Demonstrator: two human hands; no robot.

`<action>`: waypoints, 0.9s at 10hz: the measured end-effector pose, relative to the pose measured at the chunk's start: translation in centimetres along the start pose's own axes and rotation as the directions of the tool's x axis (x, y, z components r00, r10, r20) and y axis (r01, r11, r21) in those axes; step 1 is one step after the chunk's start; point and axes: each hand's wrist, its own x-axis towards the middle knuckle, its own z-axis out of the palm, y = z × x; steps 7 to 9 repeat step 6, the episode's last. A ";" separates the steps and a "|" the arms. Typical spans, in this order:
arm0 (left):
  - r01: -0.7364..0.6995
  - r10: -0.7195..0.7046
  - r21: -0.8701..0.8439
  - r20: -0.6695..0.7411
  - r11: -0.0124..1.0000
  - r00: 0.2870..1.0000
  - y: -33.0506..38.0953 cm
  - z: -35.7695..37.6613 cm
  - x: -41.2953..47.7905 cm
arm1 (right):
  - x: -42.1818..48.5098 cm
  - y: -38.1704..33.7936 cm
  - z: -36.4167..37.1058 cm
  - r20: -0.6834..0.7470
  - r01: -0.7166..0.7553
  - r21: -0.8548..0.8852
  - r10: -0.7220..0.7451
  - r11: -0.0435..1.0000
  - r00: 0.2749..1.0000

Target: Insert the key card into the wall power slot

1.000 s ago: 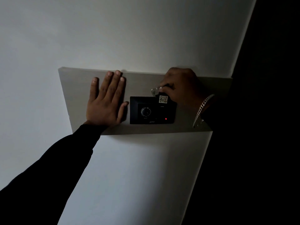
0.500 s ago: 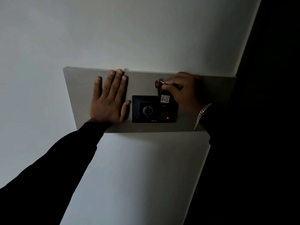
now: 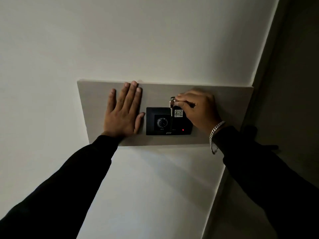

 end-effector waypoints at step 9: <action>0.113 -0.005 -0.267 0.376 0.957 0.927 -0.6 -11.0 5.8 | 0.7 -5.3 -5.0 0.130 -0.153 -0.052 0.158 0.987 0.979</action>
